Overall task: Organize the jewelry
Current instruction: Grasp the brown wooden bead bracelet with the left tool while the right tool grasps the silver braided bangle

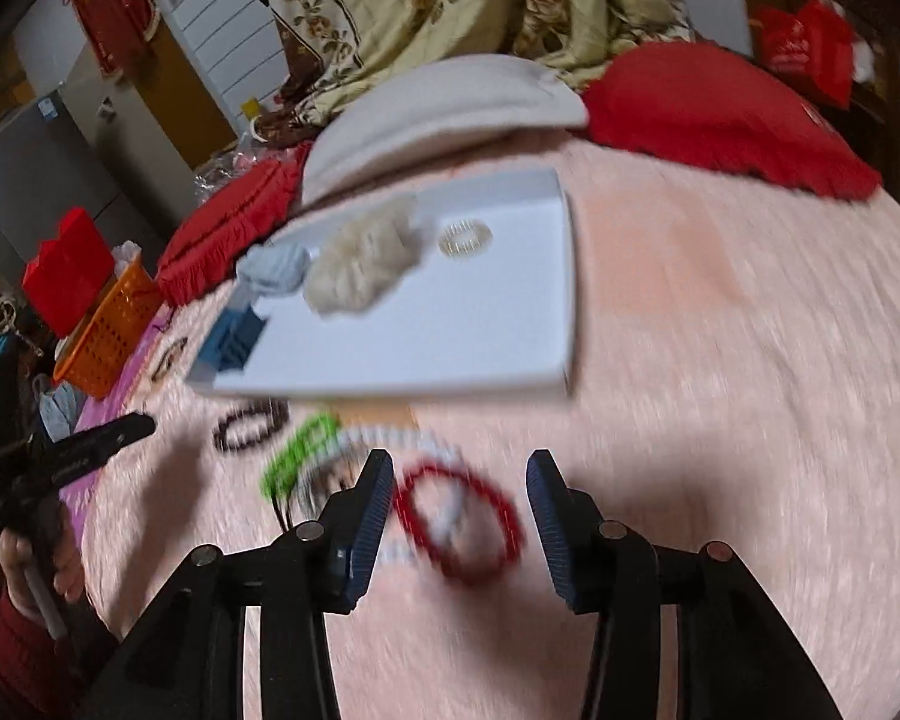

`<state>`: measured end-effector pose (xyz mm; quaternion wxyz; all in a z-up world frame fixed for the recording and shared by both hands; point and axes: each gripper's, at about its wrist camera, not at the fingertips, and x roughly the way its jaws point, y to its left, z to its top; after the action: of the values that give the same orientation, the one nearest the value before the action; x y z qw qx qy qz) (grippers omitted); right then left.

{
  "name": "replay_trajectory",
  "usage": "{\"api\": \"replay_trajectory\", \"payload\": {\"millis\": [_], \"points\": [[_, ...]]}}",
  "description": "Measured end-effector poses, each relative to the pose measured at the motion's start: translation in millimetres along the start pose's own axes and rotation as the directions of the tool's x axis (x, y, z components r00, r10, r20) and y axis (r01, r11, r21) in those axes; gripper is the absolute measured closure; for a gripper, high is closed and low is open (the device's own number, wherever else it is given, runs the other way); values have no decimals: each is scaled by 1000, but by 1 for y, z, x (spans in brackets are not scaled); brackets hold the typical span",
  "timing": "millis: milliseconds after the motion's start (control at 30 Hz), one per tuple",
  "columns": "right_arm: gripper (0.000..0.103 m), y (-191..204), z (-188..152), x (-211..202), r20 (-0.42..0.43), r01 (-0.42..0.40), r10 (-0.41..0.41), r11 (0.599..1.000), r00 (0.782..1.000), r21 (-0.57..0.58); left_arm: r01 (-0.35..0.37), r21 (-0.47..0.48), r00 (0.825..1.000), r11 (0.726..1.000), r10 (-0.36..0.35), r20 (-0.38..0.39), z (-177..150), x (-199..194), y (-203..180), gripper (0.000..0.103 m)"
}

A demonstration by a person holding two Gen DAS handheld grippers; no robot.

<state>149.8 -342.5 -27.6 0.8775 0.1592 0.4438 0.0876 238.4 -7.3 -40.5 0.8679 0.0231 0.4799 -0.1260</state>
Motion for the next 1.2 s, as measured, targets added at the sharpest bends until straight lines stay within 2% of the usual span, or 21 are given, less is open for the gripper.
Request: {"api": "replay_trajectory", "payload": {"millis": [200,500,733,800,833,967,1133,1200], "points": [[58,0,-23,4,0,-69,69,995,998,69,36,14,999,999,-35,-24,3,28,-14,68],[61,53,-21,31,20,-58,60,996,998,-74,109,38,993,993,-107,-39,13,59,-24,68],[67,84,-28,60,-27,-17,11,975,1000,-220,105,89,994,990,-106,7,7,59,-29,69],[69,86,-28,65,-36,-20,13,975,999,-221,80,110,996,991,-82,19,4,58,-33,74],[69,86,-28,66,-36,-18,10,976,999,-219,68,117,997,991,-71,25,3,58,-34,85],[73,86,-27,71,-40,-2,-7,976,999,-218,73,111,997,991,-76,21,1,57,-34,96],[80,87,-29,70,-42,25,-35,974,999,-227,150,39,989,988,-150,-12,-1,54,-22,96],[88,89,-31,70,-46,32,-44,971,998,-237,149,28,989,988,-149,-11,-2,53,-19,96]]}}
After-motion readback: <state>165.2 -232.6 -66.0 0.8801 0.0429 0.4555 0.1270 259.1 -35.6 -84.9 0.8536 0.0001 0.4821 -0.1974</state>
